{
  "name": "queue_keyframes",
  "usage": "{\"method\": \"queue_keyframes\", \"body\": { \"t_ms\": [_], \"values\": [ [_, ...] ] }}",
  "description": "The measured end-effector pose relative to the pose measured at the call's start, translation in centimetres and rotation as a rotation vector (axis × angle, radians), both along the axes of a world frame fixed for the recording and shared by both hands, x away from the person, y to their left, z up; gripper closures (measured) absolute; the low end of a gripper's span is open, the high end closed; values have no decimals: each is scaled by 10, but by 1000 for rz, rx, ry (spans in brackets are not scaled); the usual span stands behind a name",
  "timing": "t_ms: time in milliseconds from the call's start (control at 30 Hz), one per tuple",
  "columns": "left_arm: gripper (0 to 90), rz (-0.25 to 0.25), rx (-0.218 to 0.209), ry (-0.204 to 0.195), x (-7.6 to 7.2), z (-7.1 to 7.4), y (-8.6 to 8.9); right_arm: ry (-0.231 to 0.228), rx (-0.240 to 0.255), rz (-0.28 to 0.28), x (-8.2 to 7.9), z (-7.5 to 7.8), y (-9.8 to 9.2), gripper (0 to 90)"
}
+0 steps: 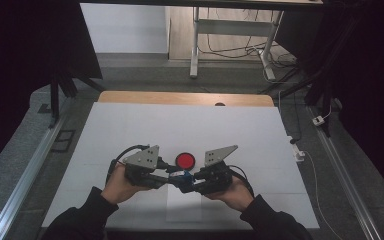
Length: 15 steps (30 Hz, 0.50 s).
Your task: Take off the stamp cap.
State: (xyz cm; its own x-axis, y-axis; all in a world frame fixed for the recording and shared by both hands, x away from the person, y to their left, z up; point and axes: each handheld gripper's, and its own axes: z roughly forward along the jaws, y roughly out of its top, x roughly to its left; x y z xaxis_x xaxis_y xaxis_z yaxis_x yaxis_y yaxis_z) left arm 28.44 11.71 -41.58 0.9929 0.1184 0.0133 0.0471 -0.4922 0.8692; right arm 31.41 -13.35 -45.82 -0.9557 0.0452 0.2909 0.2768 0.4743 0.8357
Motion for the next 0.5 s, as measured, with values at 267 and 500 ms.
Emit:
{"method": "queue_keyframes", "body": {
  "t_ms": [267, 500],
  "values": [
    [700, -35, -46, 66, 5, -1, 3, -93, 15, 50, -5, 5, -2, 690],
    [700, -18, -21, 26, 3, -1, 2, -71, -2, 33, -4, 4, -1, 690]
  ]
}}
